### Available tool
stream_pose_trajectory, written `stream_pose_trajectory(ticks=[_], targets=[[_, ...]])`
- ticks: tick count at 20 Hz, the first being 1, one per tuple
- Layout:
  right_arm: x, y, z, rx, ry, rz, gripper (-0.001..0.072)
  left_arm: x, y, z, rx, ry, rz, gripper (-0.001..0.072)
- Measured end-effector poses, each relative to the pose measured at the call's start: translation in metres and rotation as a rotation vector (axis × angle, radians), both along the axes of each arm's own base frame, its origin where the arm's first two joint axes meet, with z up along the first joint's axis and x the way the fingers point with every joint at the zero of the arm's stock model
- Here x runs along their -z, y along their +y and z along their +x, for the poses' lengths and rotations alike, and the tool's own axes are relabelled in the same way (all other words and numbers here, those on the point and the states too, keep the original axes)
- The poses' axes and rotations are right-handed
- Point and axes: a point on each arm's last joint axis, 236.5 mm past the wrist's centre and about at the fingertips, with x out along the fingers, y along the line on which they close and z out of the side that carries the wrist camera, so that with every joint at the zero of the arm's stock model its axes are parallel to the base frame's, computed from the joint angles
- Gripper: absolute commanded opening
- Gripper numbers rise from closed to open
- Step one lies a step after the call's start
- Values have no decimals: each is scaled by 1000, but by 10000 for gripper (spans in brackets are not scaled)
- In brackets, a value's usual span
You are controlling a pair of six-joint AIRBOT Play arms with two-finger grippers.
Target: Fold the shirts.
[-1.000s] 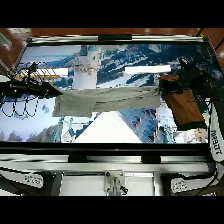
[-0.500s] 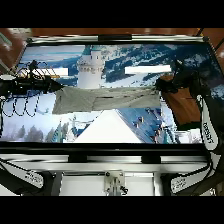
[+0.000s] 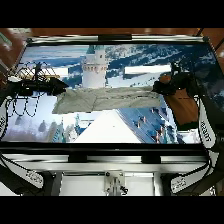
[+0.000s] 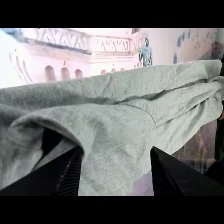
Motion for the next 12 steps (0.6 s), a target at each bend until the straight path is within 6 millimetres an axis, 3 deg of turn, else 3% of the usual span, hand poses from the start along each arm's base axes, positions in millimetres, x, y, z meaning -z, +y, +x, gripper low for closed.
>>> stream_pose_trajectory(ticks=[1,6,11,12], targets=[[-3,-1,0,2,-2,1,549,-2,1,-2,2,3,-9,519],[-3,-17,-4,45,25,16,549,-21,-2,-17,51,17,-57,516],[20,-16,-11,65,95,48,549,-36,-9,-29,100,17,-75,506],[24,-14,-13,70,110,63,549,-38,-11,-31,109,15,-76,468]])
